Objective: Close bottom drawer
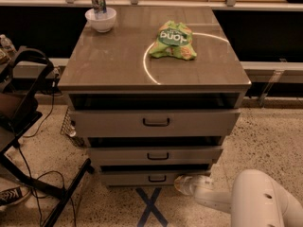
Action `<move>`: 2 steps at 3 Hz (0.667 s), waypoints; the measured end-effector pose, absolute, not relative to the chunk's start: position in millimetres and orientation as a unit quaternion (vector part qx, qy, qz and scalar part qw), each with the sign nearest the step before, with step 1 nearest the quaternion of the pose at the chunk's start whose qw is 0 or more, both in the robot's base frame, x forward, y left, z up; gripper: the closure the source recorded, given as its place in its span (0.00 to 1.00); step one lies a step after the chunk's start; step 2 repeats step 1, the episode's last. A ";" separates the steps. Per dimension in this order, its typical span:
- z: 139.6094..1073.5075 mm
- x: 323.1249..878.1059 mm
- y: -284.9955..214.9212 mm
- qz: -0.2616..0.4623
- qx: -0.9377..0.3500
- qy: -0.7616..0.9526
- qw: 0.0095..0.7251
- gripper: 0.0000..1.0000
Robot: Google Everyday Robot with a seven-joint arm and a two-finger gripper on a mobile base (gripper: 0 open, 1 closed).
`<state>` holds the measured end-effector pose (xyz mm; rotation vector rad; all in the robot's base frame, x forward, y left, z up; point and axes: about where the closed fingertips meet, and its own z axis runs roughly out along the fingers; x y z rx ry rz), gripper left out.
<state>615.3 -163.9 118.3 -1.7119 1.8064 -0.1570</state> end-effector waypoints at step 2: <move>118.3 615.2 -163.9 -0.060 -0.651 0.687 0.318 1.00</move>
Offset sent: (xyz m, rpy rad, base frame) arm 0.0000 0.0000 0.0000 0.0000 0.0000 0.0000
